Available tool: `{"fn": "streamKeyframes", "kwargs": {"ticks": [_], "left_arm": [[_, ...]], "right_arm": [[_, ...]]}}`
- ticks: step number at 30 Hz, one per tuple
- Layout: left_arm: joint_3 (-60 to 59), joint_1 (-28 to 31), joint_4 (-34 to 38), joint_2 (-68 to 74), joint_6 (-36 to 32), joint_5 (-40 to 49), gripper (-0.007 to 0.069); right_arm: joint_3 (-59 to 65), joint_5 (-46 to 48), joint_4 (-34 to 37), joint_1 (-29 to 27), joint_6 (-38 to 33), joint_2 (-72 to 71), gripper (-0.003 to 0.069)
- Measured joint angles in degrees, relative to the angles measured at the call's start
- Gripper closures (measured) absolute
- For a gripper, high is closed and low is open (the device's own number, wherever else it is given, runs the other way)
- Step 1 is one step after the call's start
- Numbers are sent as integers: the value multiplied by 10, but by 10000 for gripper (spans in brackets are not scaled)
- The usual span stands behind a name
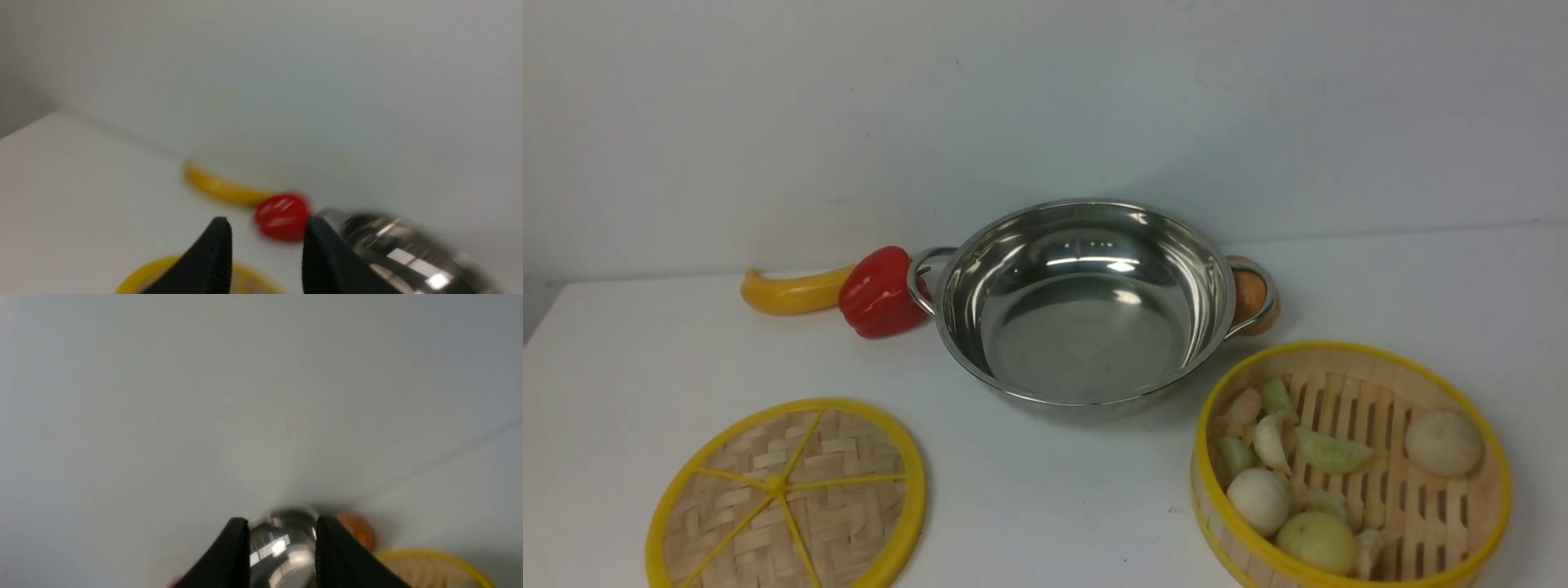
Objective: Place the steamer in the pot on the white table, and put the lid on the steamer.
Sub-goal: 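Reach for and grasp the rim of the bamboo steamer holding the buns with the right gripper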
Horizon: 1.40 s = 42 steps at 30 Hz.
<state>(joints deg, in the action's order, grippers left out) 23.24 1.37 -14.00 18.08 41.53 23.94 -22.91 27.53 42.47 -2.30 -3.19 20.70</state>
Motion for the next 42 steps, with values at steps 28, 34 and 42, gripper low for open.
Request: {"fn": "streamKeyframes", "kwargs": {"ticks": [28, 34, 42], "left_arm": [[176, 0, 198, 520, -447, 210, 383], [176, 0, 198, 520, -447, 210, 383], [176, 0, 200, 520, -447, 210, 383]], "right_arm": [[-207, 145, -246, 0, 21, 646, 416], [-208, 124, -259, 0, 21, 695, 419], [-217, 119, -307, 0, 32, 740, 568]]}}
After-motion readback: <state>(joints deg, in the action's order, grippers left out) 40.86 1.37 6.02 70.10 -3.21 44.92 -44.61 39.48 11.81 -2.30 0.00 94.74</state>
